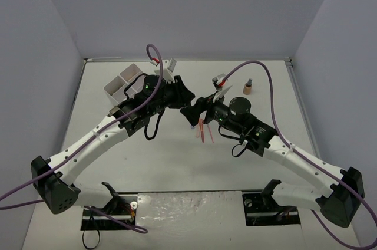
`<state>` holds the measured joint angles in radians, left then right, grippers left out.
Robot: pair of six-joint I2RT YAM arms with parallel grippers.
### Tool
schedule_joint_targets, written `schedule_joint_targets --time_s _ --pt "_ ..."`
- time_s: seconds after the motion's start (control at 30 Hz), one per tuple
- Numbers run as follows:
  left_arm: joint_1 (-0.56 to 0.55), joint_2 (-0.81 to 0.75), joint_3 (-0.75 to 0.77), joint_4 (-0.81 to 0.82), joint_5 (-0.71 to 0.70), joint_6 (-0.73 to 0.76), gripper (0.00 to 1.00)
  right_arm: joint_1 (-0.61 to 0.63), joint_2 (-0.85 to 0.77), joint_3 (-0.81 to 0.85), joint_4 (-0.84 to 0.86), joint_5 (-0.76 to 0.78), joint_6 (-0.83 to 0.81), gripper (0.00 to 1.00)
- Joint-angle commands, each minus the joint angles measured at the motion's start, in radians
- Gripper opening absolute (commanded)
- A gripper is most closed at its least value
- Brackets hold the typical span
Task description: Organize the makeup
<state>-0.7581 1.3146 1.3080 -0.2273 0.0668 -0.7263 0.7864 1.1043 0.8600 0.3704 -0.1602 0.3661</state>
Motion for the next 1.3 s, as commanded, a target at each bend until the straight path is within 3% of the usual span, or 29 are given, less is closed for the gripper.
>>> schedule_joint_targets --time_s 0.0,0.1,0.27,0.6,0.97,1.27 --pt "0.002 -0.051 0.014 0.025 -0.134 0.148 0.0 0.005 0.011 0.032 0.03 0.041 -0.018 0.87" --pt "0.031 -0.06 0.039 -0.047 -0.213 0.322 0.0 0.003 0.0 0.023 -0.024 0.087 -0.043 1.0" --pt "0.185 -0.066 0.062 -0.084 -0.201 0.519 0.0 -0.01 -0.029 -0.007 -0.115 0.153 -0.075 1.0" --pt "0.519 0.116 0.184 -0.156 0.027 0.953 0.0 -0.049 -0.039 -0.033 -0.195 0.178 -0.105 1.0" --pt "0.705 0.321 0.283 -0.128 0.14 1.13 0.0 -0.109 0.01 -0.018 -0.194 0.086 -0.125 1.0" --pt "0.735 0.408 0.279 -0.101 0.167 1.174 0.02 -0.154 0.032 -0.018 -0.191 0.055 -0.127 1.0"
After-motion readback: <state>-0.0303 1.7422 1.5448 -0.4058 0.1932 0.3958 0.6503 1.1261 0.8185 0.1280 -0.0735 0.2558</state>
